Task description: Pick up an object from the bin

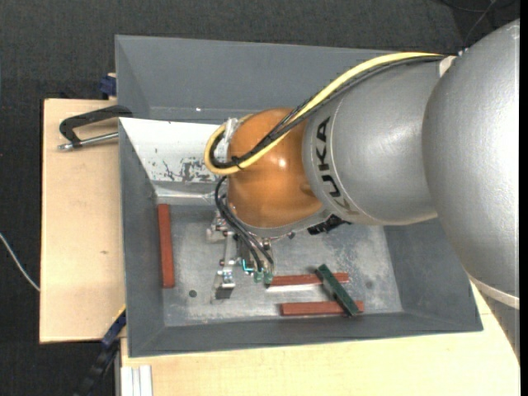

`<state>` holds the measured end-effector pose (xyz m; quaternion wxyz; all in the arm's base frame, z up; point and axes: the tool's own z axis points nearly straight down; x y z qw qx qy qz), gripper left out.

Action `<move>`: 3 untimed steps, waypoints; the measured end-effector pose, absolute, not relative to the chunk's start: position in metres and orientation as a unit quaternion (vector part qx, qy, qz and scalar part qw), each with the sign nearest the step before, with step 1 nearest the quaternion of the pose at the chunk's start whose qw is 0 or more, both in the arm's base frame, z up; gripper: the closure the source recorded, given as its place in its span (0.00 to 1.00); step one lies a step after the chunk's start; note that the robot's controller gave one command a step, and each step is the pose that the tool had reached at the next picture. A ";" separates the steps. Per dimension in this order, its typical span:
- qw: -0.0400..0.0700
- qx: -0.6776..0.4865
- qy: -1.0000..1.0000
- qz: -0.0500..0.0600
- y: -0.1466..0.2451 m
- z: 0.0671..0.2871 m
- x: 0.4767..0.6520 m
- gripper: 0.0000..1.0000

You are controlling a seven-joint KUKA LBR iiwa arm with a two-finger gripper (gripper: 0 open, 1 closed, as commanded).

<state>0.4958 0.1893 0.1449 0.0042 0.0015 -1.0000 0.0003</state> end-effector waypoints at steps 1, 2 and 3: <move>0.001 0.000 -1.000 0.000 0.188 0.149 0.498 0.00; 0.001 0.042 -0.999 -0.001 0.169 0.154 0.500 0.00; -0.002 0.118 -0.993 -0.001 0.111 0.188 0.509 0.00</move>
Offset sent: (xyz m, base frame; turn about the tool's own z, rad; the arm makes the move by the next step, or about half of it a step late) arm 0.0148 -0.0898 0.0231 -0.2563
